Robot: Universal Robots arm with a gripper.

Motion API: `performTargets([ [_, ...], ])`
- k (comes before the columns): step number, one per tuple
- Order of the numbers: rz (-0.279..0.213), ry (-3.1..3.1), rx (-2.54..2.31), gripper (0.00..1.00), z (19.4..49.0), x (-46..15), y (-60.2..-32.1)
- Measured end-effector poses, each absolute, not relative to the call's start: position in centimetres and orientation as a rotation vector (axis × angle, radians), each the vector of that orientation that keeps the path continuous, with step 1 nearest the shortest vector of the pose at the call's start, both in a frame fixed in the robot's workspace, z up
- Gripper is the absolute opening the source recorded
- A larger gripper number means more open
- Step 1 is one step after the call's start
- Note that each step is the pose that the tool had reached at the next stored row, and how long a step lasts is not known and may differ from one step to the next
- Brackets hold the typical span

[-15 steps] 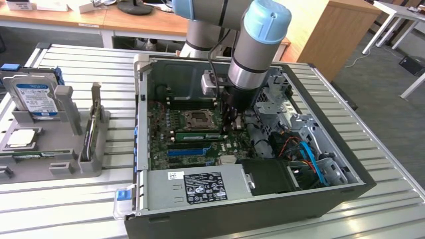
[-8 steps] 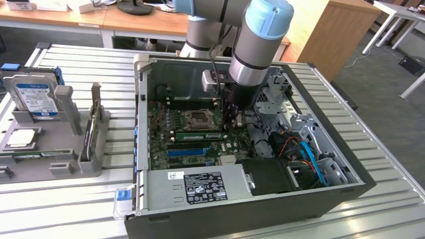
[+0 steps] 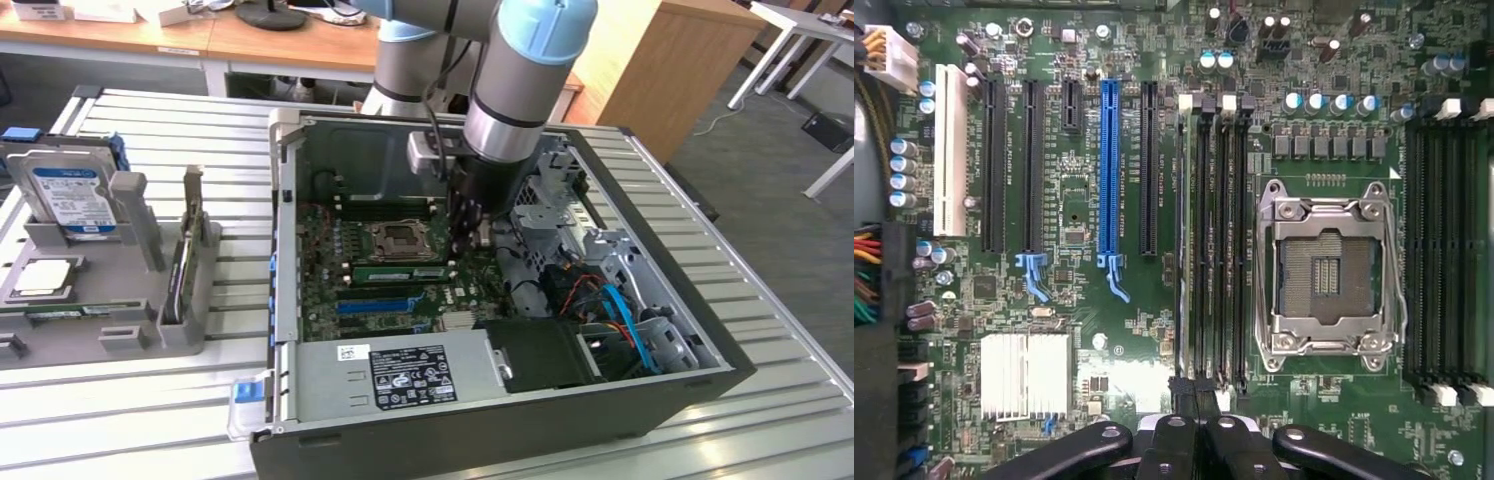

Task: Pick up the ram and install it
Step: 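Press down the ram until it locks into place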

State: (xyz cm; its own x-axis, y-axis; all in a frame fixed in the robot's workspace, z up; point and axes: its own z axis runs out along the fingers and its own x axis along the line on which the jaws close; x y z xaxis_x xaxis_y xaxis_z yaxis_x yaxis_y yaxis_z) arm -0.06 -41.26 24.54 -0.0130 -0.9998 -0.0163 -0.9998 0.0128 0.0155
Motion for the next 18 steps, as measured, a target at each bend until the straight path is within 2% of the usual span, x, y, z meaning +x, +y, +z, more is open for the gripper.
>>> performTargets([
  [18,0.032,2.234,-2.205,0.1,25.2,-2.0,-41.3],
])
